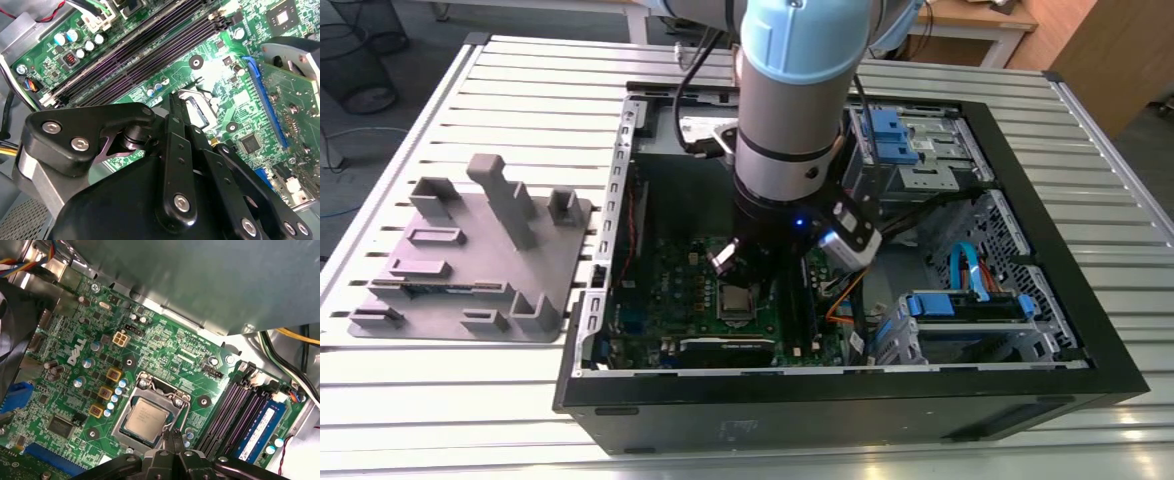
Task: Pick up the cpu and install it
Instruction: 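Install the first cpu locking lever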
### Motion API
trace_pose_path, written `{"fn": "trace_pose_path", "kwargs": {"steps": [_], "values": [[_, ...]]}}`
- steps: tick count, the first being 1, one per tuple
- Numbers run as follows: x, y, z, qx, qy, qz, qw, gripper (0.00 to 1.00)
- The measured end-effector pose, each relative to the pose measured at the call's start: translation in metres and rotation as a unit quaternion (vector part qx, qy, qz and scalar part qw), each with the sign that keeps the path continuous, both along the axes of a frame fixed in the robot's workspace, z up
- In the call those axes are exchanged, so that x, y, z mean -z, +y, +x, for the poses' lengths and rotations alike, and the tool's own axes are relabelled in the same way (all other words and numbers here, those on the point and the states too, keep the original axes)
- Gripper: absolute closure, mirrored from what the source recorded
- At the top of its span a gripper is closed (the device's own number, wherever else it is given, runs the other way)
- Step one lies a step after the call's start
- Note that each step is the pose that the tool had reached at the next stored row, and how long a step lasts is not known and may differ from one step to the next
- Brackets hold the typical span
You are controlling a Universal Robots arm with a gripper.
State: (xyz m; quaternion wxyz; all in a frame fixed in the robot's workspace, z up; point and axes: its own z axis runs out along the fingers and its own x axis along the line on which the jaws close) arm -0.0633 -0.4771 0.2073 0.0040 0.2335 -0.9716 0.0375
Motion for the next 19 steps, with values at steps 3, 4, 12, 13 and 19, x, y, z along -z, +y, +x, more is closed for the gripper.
{"fn": "trace_pose_path", "kwargs": {"steps": [3, 4, 12, 13, 19], "values": [[0.0019, -0.0022, 0.0005, 0.001, 0.0000, -0.0004, 1.00000, 0.89], [0.0029, -0.0030, 0.0007, 0.001, 0.0000, -0.0004, 1.00000, 0.89], [0.0101, -0.0092, 0.0020, 0.004, 0.0000, -0.0004, 0.99999, 0.89], [0.0109, -0.0099, 0.0021, 0.005, 0.0000, -0.0004, 0.99999, 0.89], [0.0142, -0.0143, 0.0027, 0.005, 0.0000, -0.0003, 0.99999, 0.89]]}}
